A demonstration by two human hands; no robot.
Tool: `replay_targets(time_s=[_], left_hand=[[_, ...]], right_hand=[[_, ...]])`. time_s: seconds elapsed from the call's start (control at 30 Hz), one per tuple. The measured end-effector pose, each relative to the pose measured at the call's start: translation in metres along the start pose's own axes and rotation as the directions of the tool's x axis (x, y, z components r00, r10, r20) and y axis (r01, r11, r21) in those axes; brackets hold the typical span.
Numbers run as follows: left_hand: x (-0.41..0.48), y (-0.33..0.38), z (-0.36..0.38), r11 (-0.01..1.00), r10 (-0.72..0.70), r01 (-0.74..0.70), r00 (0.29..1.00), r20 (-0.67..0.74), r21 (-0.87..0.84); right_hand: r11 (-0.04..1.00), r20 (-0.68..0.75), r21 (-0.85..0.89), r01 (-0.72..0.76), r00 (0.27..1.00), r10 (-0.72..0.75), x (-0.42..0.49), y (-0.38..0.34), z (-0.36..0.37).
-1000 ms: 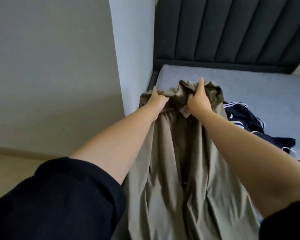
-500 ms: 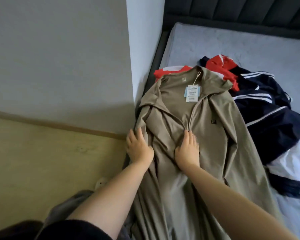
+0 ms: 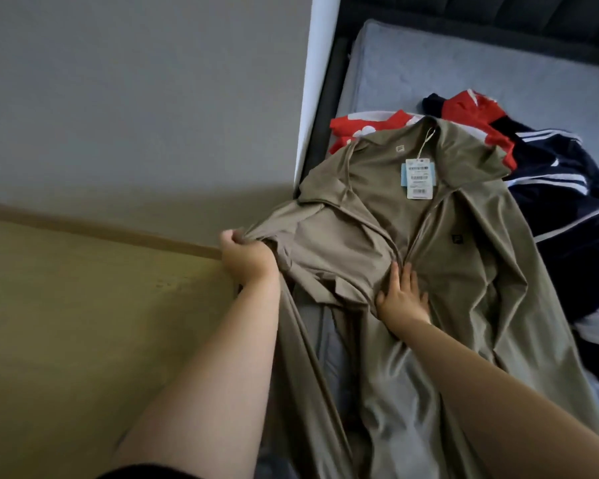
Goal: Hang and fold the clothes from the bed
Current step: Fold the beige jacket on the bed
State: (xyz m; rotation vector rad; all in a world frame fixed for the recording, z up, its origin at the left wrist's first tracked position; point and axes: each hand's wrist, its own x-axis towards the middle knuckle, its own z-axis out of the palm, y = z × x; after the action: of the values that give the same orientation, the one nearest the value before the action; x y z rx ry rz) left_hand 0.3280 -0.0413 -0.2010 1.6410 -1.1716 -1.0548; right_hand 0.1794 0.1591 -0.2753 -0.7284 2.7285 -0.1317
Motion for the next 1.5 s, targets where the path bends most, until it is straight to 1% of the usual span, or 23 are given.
replay_targets(time_s=[0.03, 0.1, 0.2, 0.33, 0.4, 0.57, 0.63, 0.7, 0.77, 0.83, 0.9, 0.93, 1.0, 1.03, 1.1, 1.13, 1.17, 1.2, 1.3, 1.37, 1.4, 1.43, 1.5], left_hand=[[0.0, 0.008, 0.001, 0.993, 0.098, -0.097, 0.995, 0.007, -0.074], [-0.007, 0.014, -0.001, 0.954, 0.29, -0.271, 0.941, 0.175, -0.126], [-0.031, -0.014, -0.015, 0.874, 0.408, -0.485, 0.769, 0.492, 0.031], [-0.081, -0.068, -0.039, 0.875, 0.137, -0.453, 0.571, 0.809, 0.171], [-0.1, -0.082, -0.048, 0.749, 0.065, -0.602, 0.482, 0.874, 0.276], [-0.124, -0.077, -0.083, 0.665, -0.014, -0.62, 0.546, 0.837, 0.416], [-0.137, -0.074, -0.099, 0.58, -0.127, -0.7, 0.426, 0.896, 0.416], [-0.154, -0.071, -0.114, 0.513, -0.284, -0.778, 0.243, 0.927, 0.362], [-0.166, -0.069, -0.125, 0.477, -0.408, -0.81, 0.141, 0.902, 0.342], [-0.176, -0.07, -0.136, 0.582, -0.493, -0.704, 0.092, 0.865, 0.407], [-0.18, -0.064, -0.148, 0.782, -0.557, -0.332, 0.008, 0.83, 0.528], [-0.175, -0.059, -0.151, 0.82, -0.566, -0.12, -0.024, 0.824, 0.559], [-0.155, -0.047, -0.158, 0.761, -0.635, 0.119, -0.062, 0.77, 0.638], [-0.146, -0.043, -0.162, 0.695, -0.713, 0.058, -0.075, 0.698, 0.716], [-0.134, -0.043, -0.173, 0.428, -0.889, -0.43, -0.038, 0.457, 0.795], [-0.132, -0.048, -0.175, 0.257, -0.932, -0.615, 0.047, 0.36, 0.745], [-0.133, -0.055, -0.174, 0.163, -0.93, -0.685, 0.134, 0.342, 0.71], [-0.136, -0.063, -0.171, 0.184, -0.898, -0.65, 0.194, 0.396, 0.737], [-0.148, -0.075, -0.148, 0.605, -0.646, -0.232, 0.418, 0.639, 0.762], [-0.155, -0.076, -0.137, 0.725, -0.441, -0.218, 0.581, 0.684, 0.653], [-0.159, -0.078, -0.135, 0.69, -0.326, -0.347, 0.635, 0.701, 0.635], [-0.161, -0.082, -0.134, 0.575, -0.176, -0.536, 0.656, 0.734, 0.618], [-0.17, -0.087, -0.133, 0.275, 0.123, -0.833, 0.526, 0.841, 0.481]], right_hand=[[1.0, 0.016, -0.004, -0.013, 1.0, 0.013, 0.002, -0.001, 0.001], [0.999, 0.051, -0.018, -0.033, 0.998, 0.034, 0.008, -0.004, 0.001], [0.998, 0.118, -0.037, -0.045, 0.992, 0.049, 0.01, -0.008, -0.004], [1.0, 0.111, 0.011, -0.016, 0.994, 0.015, 0.003, -0.008, -0.017], [0.998, 0.095, 0.046, 0.038, 0.995, -0.042, -0.011, -0.003, -0.024], [0.968, 0.02, 0.024, 0.25, 0.968, -0.251, -0.078, 0.013, -0.028], [0.944, -0.038, 0.059, 0.324, 0.946, -0.322, -0.108, 0.019, -0.027], [0.914, -0.077, 0.118, 0.388, 0.921, -0.381, -0.137, 0.029, -0.027], [0.899, -0.106, 0.145, 0.413, 0.91, -0.401, -0.164, 0.043, -0.024], [0.906, -0.068, 0.136, 0.402, 0.916, -0.396, -0.185, 0.059, -0.019], [0.907, 0.031, 0.106, 0.406, 0.911, -0.412, -0.199, 0.071, -0.013], [0.908, 0.054, 0.1, 0.407, 0.909, -0.413, -0.203, 0.077, -0.012], [0.914, 0.014, 0.125, 0.386, 0.92, -0.391, -0.208, 0.086, -0.011], [0.915, -0.015, 0.154, 0.373, 0.927, -0.375, -0.209, 0.09, -0.011], [0.911, -0.037, 0.219, 0.35, 0.936, -0.351, -0.211, 0.094, -0.009], [0.908, -0.034, 0.23, 0.35, 0.936, -0.352, -0.213, 0.093, -0.007], [0.909, -0.03, 0.22, 0.355, 0.933, -0.358, -0.213, 0.091, -0.005], [0.911, -0.026, 0.198, 0.363, 0.931, -0.365, -0.214, 0.09, -0.003], [0.915, -0.023, 0.153, 0.374, 0.927, -0.375, -0.214, 0.086, 0.003], [0.92, -0.028, 0.109, 0.378, 0.926, -0.377, -0.215, 0.083, 0.006], [0.921, -0.024, 0.075, 0.383, 0.924, -0.383, -0.216, 0.081, 0.007], [0.917, -0.017, 0.044, 0.397, 0.918, -0.397, -0.216, 0.081, 0.008], [0.899, -0.021, 0.03, 0.436, 0.9, -0.436, -0.218, 0.081, 0.008]])
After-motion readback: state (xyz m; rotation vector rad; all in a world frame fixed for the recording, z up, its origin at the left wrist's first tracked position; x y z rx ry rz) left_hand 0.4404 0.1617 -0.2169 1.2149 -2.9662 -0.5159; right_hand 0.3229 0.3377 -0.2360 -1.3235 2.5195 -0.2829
